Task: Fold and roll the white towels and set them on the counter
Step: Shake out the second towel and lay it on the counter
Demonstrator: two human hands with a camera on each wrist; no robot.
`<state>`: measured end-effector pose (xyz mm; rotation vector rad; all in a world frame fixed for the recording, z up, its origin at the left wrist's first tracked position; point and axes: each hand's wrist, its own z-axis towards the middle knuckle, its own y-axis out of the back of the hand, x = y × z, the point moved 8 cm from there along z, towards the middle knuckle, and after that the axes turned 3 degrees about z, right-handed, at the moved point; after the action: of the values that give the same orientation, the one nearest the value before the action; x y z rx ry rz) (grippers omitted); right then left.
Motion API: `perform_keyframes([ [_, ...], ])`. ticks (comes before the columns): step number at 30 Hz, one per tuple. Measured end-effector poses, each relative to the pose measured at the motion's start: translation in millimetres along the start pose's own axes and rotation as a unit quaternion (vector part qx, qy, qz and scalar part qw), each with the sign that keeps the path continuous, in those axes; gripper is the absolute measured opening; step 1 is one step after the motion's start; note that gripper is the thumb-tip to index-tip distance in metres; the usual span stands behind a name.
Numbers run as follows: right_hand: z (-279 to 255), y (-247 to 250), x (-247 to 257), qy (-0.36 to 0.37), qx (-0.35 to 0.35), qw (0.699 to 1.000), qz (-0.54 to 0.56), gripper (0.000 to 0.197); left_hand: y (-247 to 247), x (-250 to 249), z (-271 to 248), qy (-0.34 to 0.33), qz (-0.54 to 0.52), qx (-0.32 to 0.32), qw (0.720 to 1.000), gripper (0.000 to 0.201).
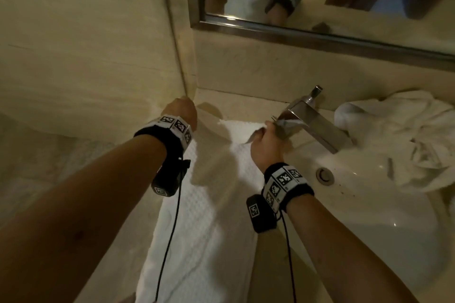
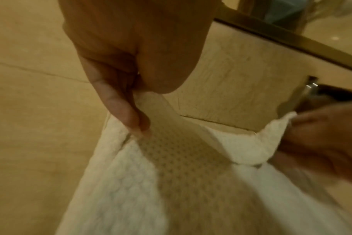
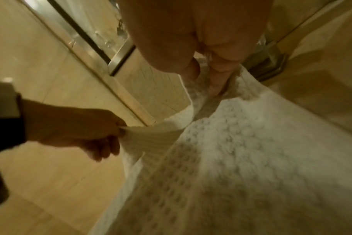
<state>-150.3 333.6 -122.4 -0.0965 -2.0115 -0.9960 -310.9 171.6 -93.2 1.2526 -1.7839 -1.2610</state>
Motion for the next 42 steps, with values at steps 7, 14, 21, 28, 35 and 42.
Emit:
perform_keyframes([
  [7, 25.3, -29.6, 1.2, 0.025, 0.023, 0.999, 0.007, 0.064, 25.2, 7.9, 55.0, 0.046, -0.063, -0.085, 0.993, 0.029],
  [14, 55.9, -34.5, 5.0, 0.038, 0.086, 0.993, -0.078, 0.08, -36.1, -29.8, 66.6, -0.016, -0.094, 0.052, 0.994, 0.064],
  [21, 66.7, -42.4, 0.6, 0.029, 0.13, 0.974, -0.181, 0.062, -45.1, -35.4, 80.7, -0.018, -0.052, 0.016, 0.998, 0.049],
  [28, 69.8, -44.5, 1.8, 0.045, 0.112, 0.975, -0.187, 0.064, -4.2, -41.5, 88.6, -0.076, 0.042, -0.113, 0.99, 0.033],
  [35, 70.4, -42.3, -0.1, 0.084, 0.074, 0.984, -0.138, 0.063, -0.2, -28.0, 79.6, -0.109, -0.078, -0.212, 0.968, 0.034],
  [42, 62.0, -45.0, 3.3, 0.083, 0.123, 0.953, -0.263, 0.06, -19.2, -12.1, 95.2, -0.005, -0.035, -0.05, 0.998, 0.028],
])
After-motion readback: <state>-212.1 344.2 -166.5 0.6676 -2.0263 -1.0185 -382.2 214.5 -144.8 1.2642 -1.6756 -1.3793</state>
